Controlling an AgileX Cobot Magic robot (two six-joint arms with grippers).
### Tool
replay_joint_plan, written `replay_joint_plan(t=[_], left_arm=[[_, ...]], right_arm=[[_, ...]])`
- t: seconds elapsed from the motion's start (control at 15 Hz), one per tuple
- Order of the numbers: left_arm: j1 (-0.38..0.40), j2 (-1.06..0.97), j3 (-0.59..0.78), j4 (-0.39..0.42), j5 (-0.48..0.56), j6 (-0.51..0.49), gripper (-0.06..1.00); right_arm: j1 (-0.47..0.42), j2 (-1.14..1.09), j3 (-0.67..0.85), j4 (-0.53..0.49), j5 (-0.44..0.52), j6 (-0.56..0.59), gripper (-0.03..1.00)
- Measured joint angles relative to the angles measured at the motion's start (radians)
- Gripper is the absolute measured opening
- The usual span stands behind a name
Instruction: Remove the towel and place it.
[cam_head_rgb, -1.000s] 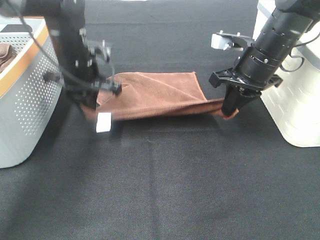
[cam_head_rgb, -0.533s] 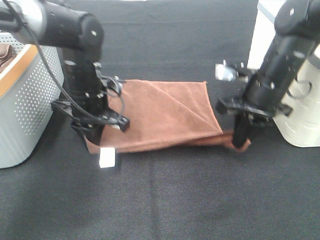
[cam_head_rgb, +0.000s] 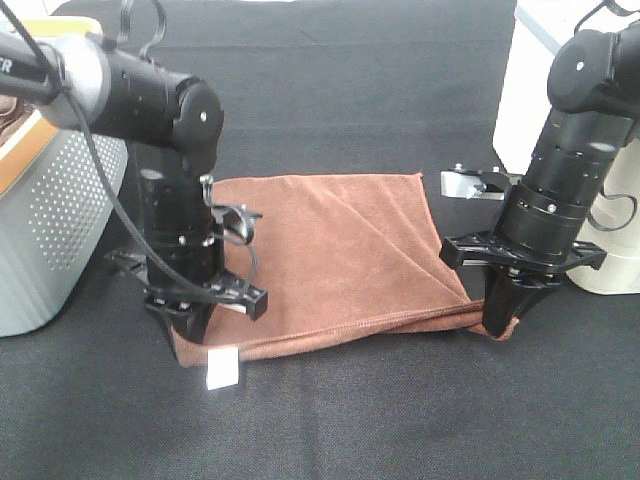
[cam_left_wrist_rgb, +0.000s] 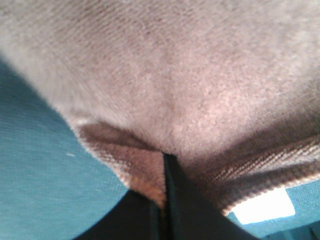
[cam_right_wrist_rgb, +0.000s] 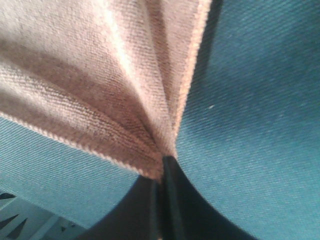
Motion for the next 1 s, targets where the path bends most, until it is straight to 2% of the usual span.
replay_joint_plan(t=[0.07,0.13,0.2,0.27,0.4,0.53,0.73,1.0], left_arm=[[0.000,0.000,0.006,0.001,-0.001,-0.008,0.01],[0.000,0.000,0.011,0.014,0.003,-0.016,0.06],[0.002,0.000,0.013,0.041,0.018,-0.020,0.19],[0.002,0.000,0.016,0.052,0.027,-0.023,0.38],[0.003,-0.003,0.019,0.026,0.032,-0.023,0.73],[0.003,-0.027,0.019,-0.001,0.033,-0.022,0.79],[0.003,-0.121,0.019,-0.004,0.035,-0.009,0.80],[0.003,-0.232,0.019,0.012,0.036,0.000,0.80]], right_arm=[[0.000,0.000,0.000,-0.001,0.000,0.000,0.05],[0.000,0.000,0.000,-0.011,0.000,0.002,0.13],[-0.003,0.000,0.000,-0.029,0.010,0.009,0.29],[-0.005,0.000,0.000,-0.034,0.025,0.013,0.47],[-0.005,0.000,0.000,-0.035,0.047,0.016,0.70],[-0.005,0.000,0.000,-0.035,0.079,0.018,0.73],[-0.005,-0.014,-0.002,-0.035,0.156,0.025,0.74],[-0.005,-0.104,-0.002,-0.029,0.180,0.045,0.74]])
